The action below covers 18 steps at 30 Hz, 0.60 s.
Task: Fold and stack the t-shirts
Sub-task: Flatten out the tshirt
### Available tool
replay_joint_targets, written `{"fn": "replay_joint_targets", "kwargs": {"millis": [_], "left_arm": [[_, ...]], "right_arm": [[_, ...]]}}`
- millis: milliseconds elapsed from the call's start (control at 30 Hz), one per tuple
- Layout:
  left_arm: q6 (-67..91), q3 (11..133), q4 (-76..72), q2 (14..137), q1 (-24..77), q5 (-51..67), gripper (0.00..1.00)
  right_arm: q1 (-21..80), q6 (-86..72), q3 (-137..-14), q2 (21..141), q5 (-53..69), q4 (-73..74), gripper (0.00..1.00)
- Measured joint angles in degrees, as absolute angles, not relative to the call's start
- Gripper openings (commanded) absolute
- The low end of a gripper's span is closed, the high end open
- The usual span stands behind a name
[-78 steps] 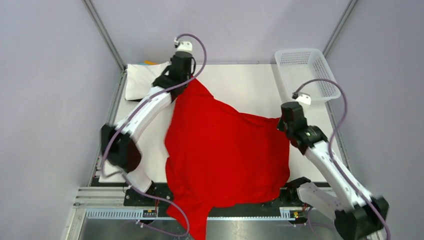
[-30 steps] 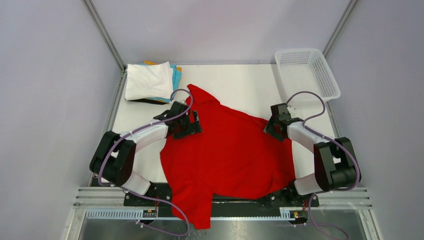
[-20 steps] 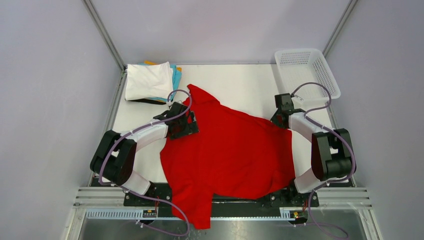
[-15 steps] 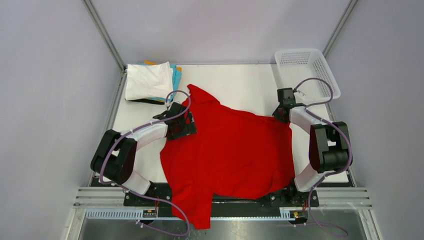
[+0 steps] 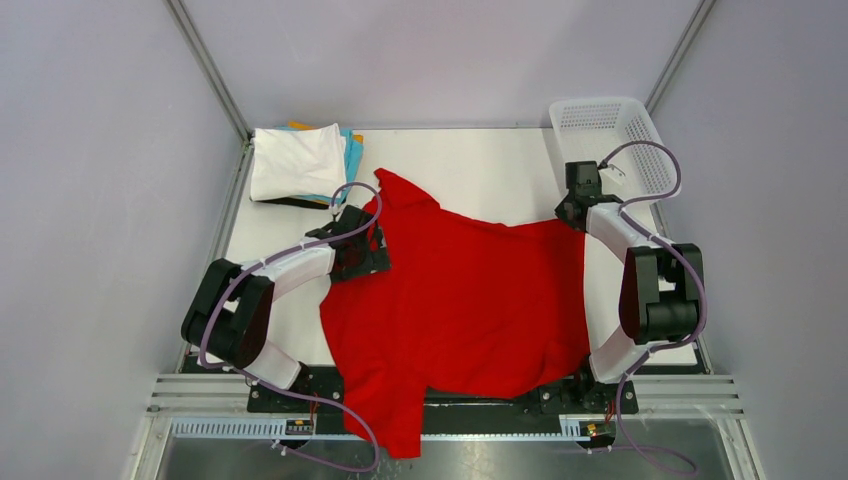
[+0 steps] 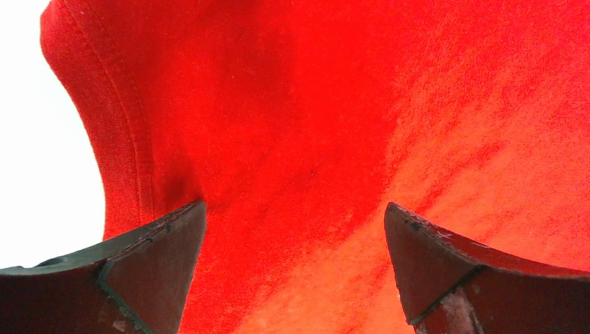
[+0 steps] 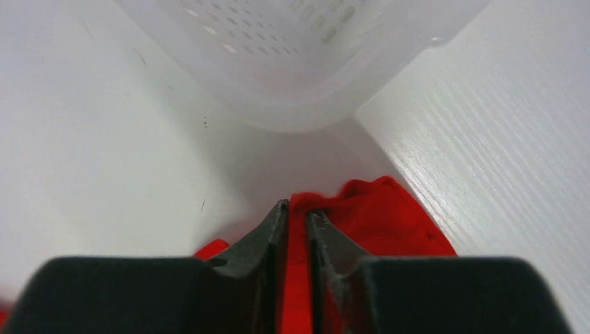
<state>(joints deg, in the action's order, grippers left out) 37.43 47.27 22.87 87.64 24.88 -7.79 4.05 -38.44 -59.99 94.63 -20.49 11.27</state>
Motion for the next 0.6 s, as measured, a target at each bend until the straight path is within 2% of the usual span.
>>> {"fn": "replay_joint_targets", "kwargs": {"millis": [100,233,267,300,333,600], "left_arm": [[37.26,47.27,23.11,87.64,24.88,-7.77,0.99],[36.93,47.27,23.38,87.48,24.88,-7.73,0.99],[36.88,47.27,23.59,87.33,24.86,-7.7,0.99],[36.88,47.27,23.81,87.09,24.86,-7.6,0.99],[36.86,47.27,23.94,86.78,24.86,-7.49,0.99],[37.82,52.34,24.27,86.0,24.53,-5.39,0.99]], "right_arm": [[4.05,-38.35,-60.2,94.56,-20.29,11.22,0.41],[4.05,-37.21,-60.14,93.91,-19.79,11.49,0.68],[4.05,-36.6,-60.03,93.27,-19.27,11.57,0.76],[4.05,-35.99,-59.88,92.4,-18.33,11.51,0.91],[4.05,-35.62,-59.64,91.48,-17.23,11.49,0.98],[8.56,-33.04,-53.69,83.81,-7.55,11.46,0.99]]}}
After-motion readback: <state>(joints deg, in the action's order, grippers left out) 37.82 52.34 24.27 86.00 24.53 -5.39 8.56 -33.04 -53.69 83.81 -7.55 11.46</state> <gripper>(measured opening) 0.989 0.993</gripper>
